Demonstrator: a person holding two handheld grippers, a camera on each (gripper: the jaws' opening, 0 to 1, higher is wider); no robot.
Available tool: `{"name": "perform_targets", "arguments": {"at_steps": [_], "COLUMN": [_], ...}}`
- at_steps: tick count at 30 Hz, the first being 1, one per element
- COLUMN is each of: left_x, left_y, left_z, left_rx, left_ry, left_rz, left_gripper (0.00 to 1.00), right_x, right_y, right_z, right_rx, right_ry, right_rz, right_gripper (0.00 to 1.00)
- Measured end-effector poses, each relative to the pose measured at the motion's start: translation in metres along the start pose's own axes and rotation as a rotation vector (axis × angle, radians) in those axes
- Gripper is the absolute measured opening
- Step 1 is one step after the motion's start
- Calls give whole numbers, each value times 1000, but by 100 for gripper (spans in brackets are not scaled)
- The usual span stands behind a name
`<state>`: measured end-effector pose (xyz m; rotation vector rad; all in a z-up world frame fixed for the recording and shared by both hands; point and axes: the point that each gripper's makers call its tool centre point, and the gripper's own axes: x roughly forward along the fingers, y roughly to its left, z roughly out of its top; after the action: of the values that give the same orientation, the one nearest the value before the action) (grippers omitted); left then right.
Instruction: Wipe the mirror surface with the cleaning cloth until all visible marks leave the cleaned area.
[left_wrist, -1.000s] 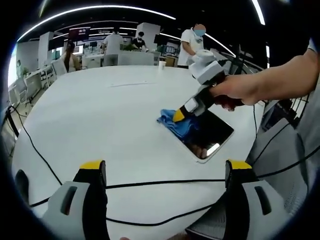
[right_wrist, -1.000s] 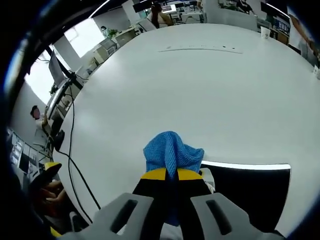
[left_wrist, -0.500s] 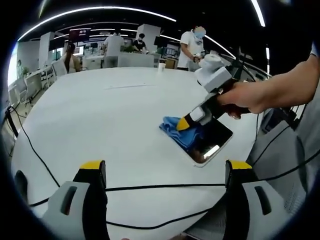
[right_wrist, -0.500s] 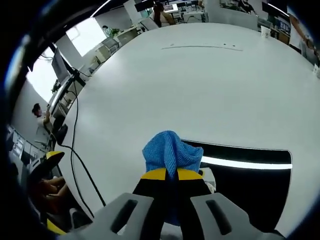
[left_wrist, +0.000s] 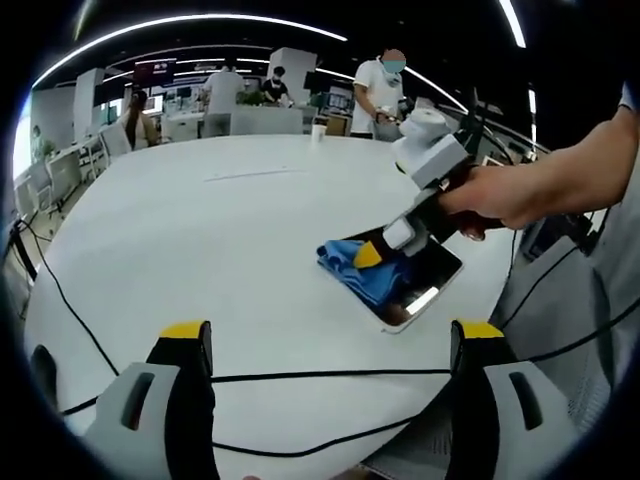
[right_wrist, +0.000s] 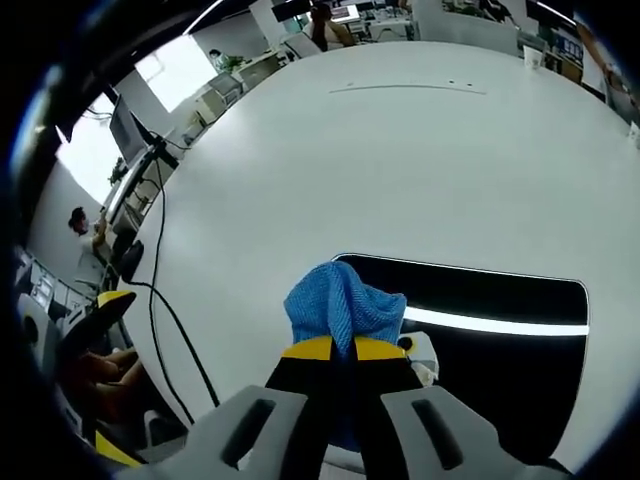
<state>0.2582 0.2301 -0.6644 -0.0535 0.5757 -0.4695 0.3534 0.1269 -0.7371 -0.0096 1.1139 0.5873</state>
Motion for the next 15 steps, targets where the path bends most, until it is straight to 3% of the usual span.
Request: {"name": "perform_targets", "arguments": {"at_steps": [3, 15], "left_x": [0, -1], "left_y": [0, -6], "left_z": [0, 0], "left_rx": [6, 0], "left_ry": [1, -9], "left_rz": [4, 5], "left_gripper": [99, 98], "right_x": [-1, 0], "right_y": [1, 3], "right_z": [-2, -6], "right_rx": [31, 9], "right_ry": [5, 16], "right_rz": [9, 16], "right_gripper": [0, 0]}}
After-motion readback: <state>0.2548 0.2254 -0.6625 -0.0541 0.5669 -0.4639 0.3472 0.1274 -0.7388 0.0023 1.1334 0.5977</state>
